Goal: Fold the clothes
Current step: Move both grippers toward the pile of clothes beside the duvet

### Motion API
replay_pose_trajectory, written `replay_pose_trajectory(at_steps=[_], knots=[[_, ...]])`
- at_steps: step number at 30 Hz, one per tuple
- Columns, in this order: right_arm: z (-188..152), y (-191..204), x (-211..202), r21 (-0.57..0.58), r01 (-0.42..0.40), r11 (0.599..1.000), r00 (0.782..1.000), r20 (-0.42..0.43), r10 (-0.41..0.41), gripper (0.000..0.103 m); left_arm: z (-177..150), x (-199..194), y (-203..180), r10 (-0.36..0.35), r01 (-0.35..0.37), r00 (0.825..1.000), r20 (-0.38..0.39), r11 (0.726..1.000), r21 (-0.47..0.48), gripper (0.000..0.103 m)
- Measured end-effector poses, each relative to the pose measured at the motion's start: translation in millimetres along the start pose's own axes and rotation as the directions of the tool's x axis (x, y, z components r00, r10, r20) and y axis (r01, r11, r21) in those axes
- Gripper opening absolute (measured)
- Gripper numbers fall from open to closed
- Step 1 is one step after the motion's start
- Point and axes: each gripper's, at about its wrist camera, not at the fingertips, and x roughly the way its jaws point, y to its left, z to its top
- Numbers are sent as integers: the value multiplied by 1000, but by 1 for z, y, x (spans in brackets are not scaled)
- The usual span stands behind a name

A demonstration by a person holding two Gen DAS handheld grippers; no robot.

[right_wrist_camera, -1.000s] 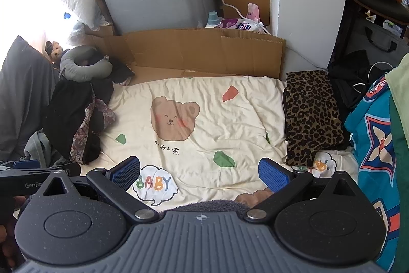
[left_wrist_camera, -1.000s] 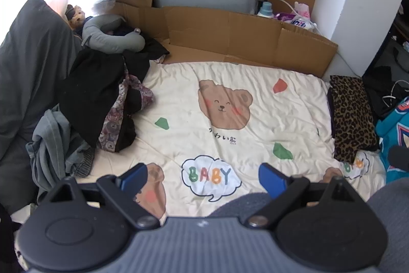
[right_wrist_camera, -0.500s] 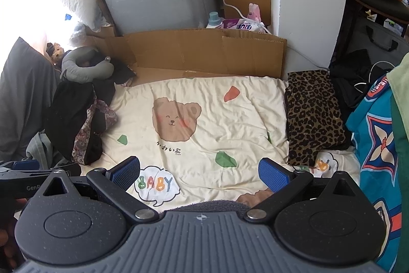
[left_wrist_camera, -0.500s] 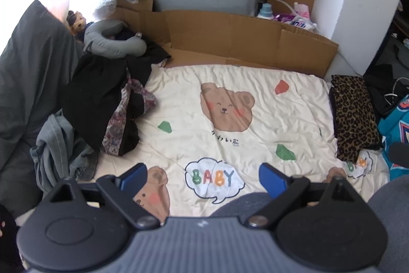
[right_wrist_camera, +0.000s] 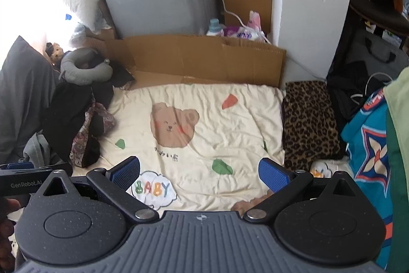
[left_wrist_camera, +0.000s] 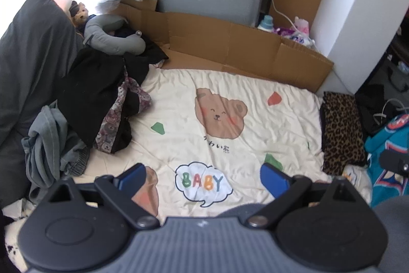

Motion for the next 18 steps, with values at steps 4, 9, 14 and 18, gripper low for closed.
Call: replay_pose_trajectory(at_steps=[4,9,14,18], knots=[[6,-3,-7,6,-9,1000,1000,23,9,102,7,-9,10,1,-1,1000,17,1000,-4,98],[9,-9,-13,16,-22,1000,999,48,21,102,16,-21,27,-22,22,999,41,1000,-7,99],[12,-15,-19,34,-47,998,997,69,45,102,24,-34,41,-6,7,998,61,1000,-5,99],[13,-16,-24,21,-52,998,995,85,50,102,32,-42,56,31,-29,995,91,999,-25,99]])
